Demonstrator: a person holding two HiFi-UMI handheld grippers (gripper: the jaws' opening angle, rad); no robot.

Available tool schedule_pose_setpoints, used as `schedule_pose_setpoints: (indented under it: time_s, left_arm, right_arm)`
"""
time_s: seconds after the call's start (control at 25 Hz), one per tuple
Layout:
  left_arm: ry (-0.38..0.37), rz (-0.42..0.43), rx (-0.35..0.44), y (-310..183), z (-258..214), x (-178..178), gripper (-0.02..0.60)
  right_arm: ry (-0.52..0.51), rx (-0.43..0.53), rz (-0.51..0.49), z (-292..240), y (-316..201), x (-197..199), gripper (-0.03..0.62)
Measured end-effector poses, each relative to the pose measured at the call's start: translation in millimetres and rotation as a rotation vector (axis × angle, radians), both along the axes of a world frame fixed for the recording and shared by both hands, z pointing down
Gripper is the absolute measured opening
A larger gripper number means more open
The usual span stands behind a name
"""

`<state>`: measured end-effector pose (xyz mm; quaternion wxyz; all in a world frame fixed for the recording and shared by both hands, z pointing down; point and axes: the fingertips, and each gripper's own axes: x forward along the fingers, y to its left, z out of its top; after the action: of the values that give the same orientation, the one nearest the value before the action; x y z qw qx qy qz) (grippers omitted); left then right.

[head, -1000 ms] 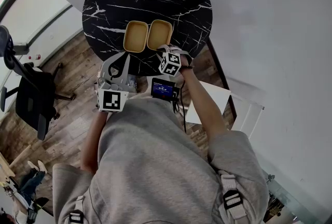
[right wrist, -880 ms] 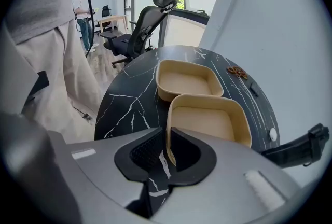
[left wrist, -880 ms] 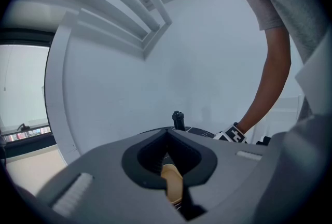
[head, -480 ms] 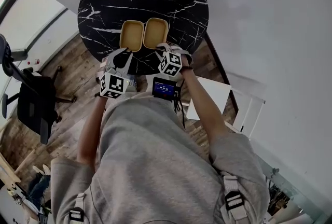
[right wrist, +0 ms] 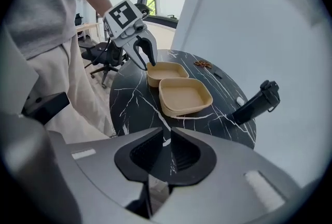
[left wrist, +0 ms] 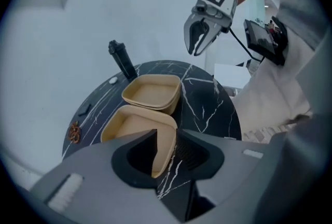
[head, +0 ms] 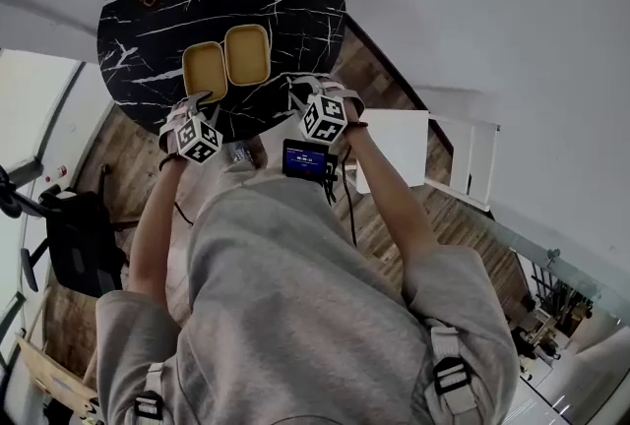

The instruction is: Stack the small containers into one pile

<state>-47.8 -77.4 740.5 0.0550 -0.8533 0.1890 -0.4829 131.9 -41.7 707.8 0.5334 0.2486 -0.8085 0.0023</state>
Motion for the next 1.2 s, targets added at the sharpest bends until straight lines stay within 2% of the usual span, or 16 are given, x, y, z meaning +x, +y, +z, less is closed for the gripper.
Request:
schedule_pose_setpoints:
  time_s: [0.2,0.32,0.44,0.64,0.88,1.04,1.2]
  left_arm:
    - [-0.079,0.047,-0.062,8,29,2,0.127]
    - [-0.137,0.047,-0.068,8,38,-2,0.075]
    - [-0.151,0.037,-0.057,4,36,-2,0.046]
    - [-0.102,-0.007,-0.035,0,19,-3,0.017]
    - [-0.016,-0.019,0.107,-14,-29,0,0.017]
    - [0.025,0.042,0.188,-17,-60,23,0.017]
    - [0.041,0.128,0.221,-17,-70,52,0.017]
  right_arm:
    - [-0.015,-0.004,0.045,-1,8,4,0.061]
    - [-0.024,-0.002,0.052,-2,9,0,0.061]
    - [-0.029,0.0,0.049,-2,9,-3,0.06]
    - [-0.028,0.006,0.04,-4,7,-3,0.06]
    - [-0.039,0.04,0.051,-11,-4,-1,0.054]
    - [-0.045,0.045,0.065,-13,-6,1,0.054]
    - [-0.048,0.062,0.085,-15,-7,6,0.049]
